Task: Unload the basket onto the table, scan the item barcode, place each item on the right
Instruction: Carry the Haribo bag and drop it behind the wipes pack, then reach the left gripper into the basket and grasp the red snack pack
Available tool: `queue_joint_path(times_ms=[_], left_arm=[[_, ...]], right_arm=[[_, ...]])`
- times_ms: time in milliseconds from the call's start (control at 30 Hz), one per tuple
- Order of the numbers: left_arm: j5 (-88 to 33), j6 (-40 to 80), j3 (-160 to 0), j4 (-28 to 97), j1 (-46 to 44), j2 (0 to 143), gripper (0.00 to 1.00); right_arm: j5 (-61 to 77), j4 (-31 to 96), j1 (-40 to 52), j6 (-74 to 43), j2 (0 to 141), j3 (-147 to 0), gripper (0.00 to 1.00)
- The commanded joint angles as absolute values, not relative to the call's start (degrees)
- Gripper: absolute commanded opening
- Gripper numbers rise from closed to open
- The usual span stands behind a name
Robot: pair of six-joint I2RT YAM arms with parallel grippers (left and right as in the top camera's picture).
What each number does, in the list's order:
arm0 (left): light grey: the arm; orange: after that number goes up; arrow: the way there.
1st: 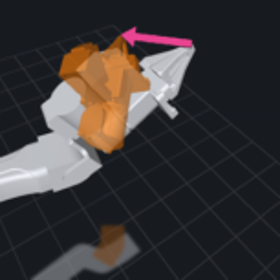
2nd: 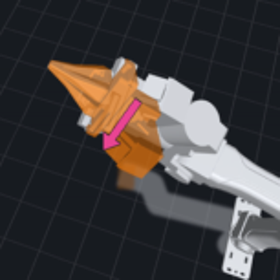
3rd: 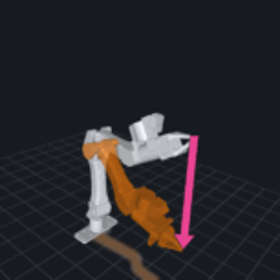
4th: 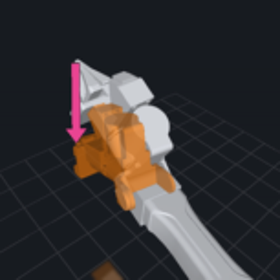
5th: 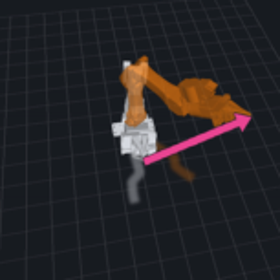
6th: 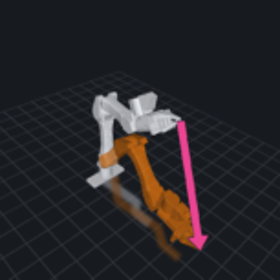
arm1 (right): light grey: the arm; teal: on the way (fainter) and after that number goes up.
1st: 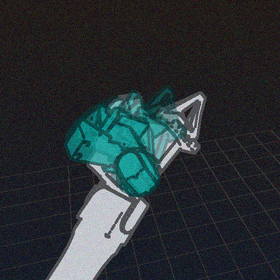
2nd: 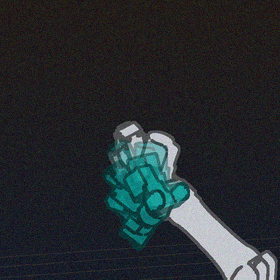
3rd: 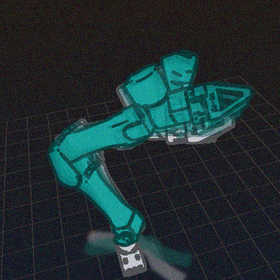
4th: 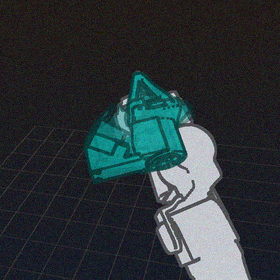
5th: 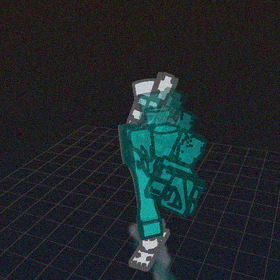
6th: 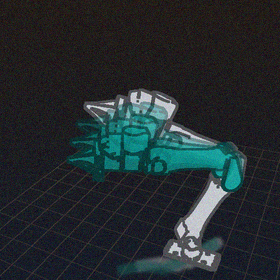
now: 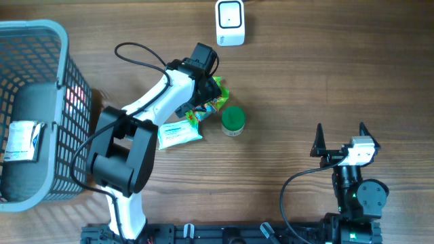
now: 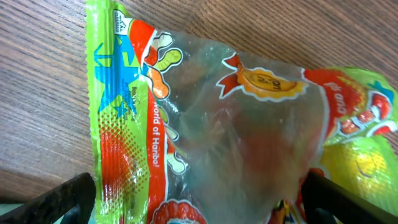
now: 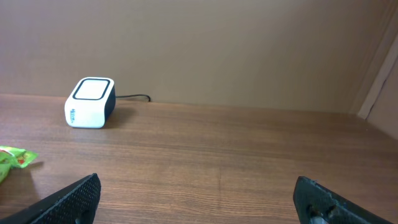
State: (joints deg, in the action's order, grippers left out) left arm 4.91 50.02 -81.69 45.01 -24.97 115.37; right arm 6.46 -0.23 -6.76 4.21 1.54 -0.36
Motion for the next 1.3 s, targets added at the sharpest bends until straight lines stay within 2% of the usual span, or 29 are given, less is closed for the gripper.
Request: queue_joint_path(times_ms=[0, 333, 733, 1000, 1267], left_arm=[[8.3, 49.7, -81.8, 46.3, -25.0, 109.6, 1.0], [20.6, 49.7, -81.8, 54.3, -25.0, 89.4, 1.0], [33.3, 49.6, -81.8, 58.3, -24.4, 72.8, 1.0], [34.2, 49.6, -81.8, 58.9, -13.6, 58.5, 1.0], [34.2, 49.6, -81.8, 59.4, -5.9, 56.0, 1.0]], right_arm=[[7.4, -0.5, -6.5, 4.5, 1.3, -0.3, 1.0], [7.4, -0.5, -6.5, 4.5, 1.3, -0.3, 1.0], [7.4, -0.5, -6.5, 4.5, 1.3, -0.3, 1.0], [7.4, -0.5, -6.5, 4.5, 1.3, -0.3, 1.0], [7.4, -0.5, -6.5, 4.5, 1.3, -0.3, 1.0]])
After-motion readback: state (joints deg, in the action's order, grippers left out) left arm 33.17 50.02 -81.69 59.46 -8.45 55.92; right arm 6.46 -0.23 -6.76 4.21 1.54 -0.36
